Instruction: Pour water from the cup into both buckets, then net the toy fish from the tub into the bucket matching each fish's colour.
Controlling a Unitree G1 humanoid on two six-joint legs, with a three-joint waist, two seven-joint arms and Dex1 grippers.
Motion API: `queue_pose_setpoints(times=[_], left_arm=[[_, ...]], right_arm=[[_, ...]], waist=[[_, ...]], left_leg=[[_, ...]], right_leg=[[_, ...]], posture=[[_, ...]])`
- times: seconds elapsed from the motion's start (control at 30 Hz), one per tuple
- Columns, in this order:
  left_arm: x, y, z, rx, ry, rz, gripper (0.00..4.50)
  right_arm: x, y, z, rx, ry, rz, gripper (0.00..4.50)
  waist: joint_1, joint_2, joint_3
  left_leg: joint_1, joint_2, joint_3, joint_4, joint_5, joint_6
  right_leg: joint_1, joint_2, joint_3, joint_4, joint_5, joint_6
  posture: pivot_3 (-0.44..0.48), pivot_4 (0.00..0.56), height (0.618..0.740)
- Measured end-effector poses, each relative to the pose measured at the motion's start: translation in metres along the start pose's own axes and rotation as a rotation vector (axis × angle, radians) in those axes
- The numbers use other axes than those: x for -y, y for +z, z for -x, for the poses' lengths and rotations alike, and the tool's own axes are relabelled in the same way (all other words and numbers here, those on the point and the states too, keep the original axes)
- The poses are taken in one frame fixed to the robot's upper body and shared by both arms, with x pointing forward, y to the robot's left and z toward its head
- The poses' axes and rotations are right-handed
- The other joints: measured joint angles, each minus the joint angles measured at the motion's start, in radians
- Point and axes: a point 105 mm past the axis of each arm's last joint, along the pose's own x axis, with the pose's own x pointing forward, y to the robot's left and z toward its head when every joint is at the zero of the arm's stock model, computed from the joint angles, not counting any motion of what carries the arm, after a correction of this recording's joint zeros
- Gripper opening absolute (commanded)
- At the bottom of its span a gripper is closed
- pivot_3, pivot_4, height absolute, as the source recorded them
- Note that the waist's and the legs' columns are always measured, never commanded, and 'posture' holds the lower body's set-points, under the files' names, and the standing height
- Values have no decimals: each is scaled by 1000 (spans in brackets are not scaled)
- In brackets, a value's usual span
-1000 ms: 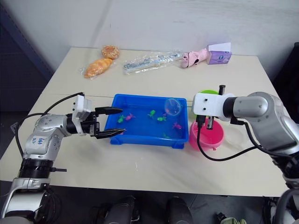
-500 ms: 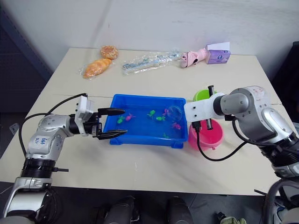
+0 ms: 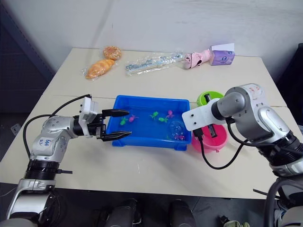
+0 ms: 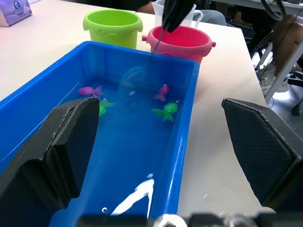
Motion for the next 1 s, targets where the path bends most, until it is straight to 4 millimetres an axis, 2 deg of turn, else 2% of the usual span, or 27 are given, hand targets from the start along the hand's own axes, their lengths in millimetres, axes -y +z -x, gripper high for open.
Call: queue_pose_setpoints(times=[0.17, 0.3, 0.6, 1.0], left_arm=[[0, 0, 0, 0, -1, -1, 4461], [1, 2, -1, 1, -4, -8, 4461], [3, 3, -2, 0, -12, -10, 4461], [5, -3, -1, -7, -3, 14, 4461]], right_arm=[[-4, 1, 1, 8, 35, -41, 0], [-5, 4, 1, 9, 40, -2, 0], [12, 2, -10, -14, -53, 116, 0], [1, 10, -3, -4, 73, 158, 0]], waist=[[5, 0, 0], [9, 0, 0], [-9, 0, 0], [-8, 0, 0]], left_leg=[[0, 0, 0, 0, 0, 0], [0, 0, 0, 0, 0, 0], [0, 0, 1, 0, 0, 0], [0, 0, 0, 0, 0, 0]], right_leg=[[0, 0, 0, 0, 0, 0], [0, 0, 0, 0, 0, 0], [-1, 0, 0, 1, 0, 0], [0, 0, 0, 1, 0, 0]], posture=[[0, 150, 740], [0, 150, 740], [0, 150, 740], [0, 150, 740]])
